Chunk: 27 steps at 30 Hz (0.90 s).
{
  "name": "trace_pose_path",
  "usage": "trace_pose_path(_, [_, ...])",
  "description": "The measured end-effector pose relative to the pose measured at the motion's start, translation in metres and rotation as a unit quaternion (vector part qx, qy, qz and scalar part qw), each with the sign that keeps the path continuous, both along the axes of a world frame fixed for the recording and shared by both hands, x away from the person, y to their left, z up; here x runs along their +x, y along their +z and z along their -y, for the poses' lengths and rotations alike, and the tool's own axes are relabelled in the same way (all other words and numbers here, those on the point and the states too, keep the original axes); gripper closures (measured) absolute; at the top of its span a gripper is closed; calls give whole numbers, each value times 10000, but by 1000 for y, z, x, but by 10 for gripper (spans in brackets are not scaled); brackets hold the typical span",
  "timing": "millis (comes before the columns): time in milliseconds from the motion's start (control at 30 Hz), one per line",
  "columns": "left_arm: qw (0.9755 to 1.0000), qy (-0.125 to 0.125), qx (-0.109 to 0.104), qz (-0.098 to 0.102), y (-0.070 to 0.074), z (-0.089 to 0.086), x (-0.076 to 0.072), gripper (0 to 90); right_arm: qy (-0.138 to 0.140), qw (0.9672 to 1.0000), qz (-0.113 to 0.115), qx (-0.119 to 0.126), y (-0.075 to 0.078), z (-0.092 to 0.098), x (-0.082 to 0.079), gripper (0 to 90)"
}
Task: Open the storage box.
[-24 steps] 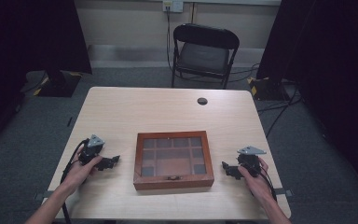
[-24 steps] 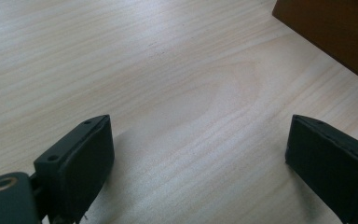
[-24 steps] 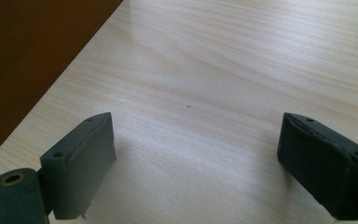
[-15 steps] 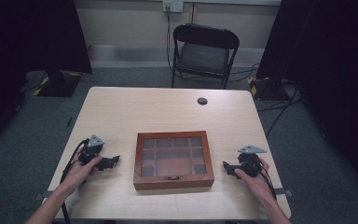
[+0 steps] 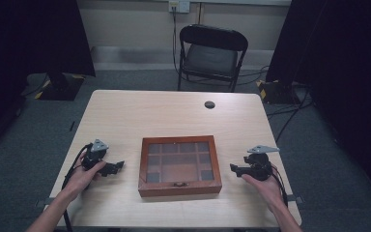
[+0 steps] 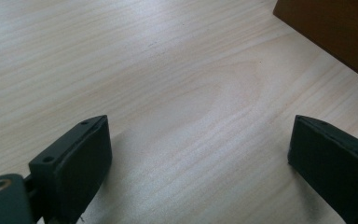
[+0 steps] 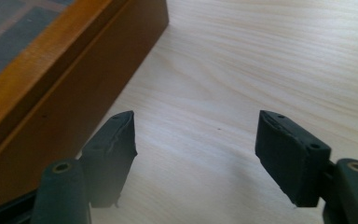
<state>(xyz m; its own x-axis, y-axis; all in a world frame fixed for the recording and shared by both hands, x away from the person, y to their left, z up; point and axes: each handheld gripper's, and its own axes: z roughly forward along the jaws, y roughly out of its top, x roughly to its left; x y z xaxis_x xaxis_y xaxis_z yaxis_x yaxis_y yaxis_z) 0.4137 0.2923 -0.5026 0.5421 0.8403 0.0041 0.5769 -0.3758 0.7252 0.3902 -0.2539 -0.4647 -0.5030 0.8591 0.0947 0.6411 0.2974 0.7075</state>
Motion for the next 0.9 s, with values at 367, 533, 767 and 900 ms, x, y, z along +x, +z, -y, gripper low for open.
trace_pose_path(367, [10000,-50,42,-15,0,-1,2,43,719,9953,103,642,30,-13,-9,476])
trace_pose_path(533, [10000,-51,43,-16,0,-1,2,43,1173,9900,147,771,42,-29,-17,541])
trace_pose_path(767, [10000,-50,41,-16,0,-1,2,43,1598,9828,138,920,50,-51,-21,590])
trace_pose_path(900, [10000,-50,42,-15,0,-1,2,43,1891,9772,143,950,56,-67,-22,640])
